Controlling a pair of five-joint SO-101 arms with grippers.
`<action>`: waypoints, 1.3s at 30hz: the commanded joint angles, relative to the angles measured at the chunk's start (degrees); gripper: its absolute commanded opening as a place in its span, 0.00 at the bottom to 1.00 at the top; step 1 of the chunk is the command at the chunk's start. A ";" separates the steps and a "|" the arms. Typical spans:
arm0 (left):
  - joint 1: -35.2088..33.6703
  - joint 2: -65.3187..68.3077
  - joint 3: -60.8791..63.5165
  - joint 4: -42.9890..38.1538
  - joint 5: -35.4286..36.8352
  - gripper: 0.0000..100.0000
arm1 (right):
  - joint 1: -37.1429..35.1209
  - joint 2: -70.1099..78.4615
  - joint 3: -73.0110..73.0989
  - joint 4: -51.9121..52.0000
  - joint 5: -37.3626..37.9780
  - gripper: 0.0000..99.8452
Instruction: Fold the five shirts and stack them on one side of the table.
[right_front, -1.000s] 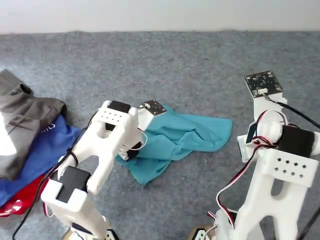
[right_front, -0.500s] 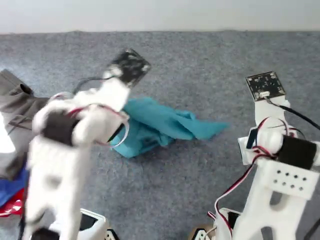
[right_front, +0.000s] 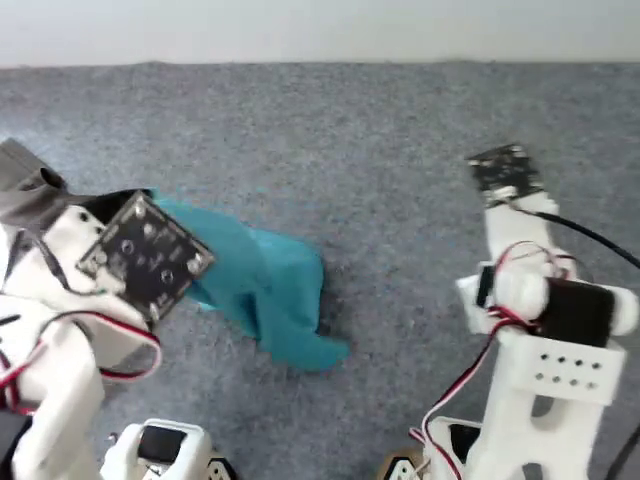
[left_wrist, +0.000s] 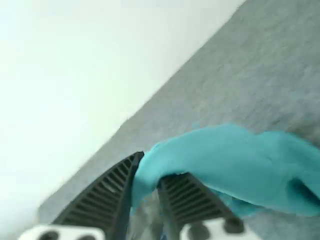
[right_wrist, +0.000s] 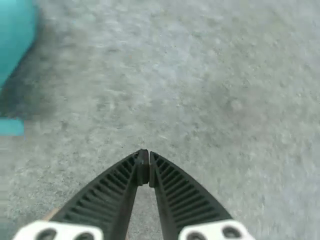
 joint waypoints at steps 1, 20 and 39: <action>-11.69 -0.26 3.47 0.97 -4.22 0.01 | -9.10 -0.57 0.88 2.07 0.26 0.01; -36.31 -0.26 39.52 -13.27 -5.36 0.01 | -50.95 5.41 16.88 -2.24 -2.29 0.21; -38.68 -0.26 44.88 -13.27 -4.57 0.01 | -75.30 32.40 16.62 -21.76 -8.00 0.20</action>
